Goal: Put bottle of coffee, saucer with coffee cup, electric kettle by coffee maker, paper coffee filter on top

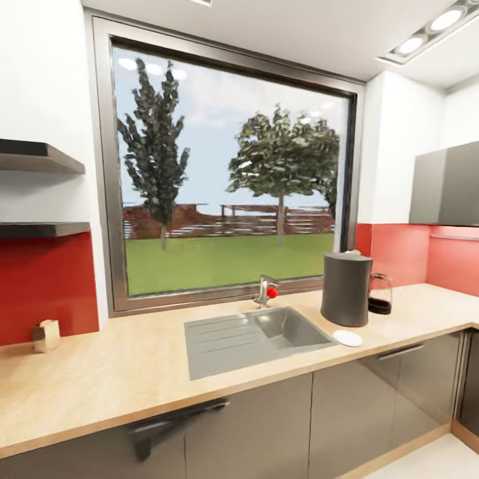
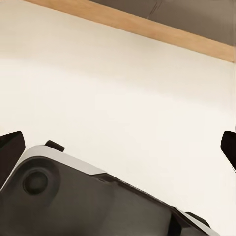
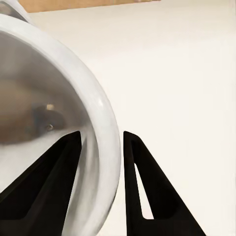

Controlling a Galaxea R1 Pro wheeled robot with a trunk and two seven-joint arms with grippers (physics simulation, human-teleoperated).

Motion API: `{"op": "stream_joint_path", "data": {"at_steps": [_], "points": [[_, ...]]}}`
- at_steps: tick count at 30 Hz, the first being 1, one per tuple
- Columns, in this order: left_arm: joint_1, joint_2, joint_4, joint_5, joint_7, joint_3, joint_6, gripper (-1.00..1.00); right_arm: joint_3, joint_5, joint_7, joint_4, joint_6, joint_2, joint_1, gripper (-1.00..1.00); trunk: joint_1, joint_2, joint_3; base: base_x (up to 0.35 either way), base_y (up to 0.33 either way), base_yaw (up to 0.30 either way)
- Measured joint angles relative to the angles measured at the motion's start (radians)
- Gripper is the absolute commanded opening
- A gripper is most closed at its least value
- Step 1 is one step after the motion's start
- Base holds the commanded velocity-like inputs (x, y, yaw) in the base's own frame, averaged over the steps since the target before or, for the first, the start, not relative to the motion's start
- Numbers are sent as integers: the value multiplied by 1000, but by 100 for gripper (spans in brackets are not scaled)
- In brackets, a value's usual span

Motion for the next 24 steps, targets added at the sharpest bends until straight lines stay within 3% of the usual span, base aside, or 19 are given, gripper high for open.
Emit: {"op": "stream_joint_path", "data": {"at_steps": [24], "points": [[0, 0, 0, 0, 0, 0, -1, 100, -1, -1, 0, 0, 0, -1, 0, -100, 0, 0, -1, 125, -275, 8]]}}
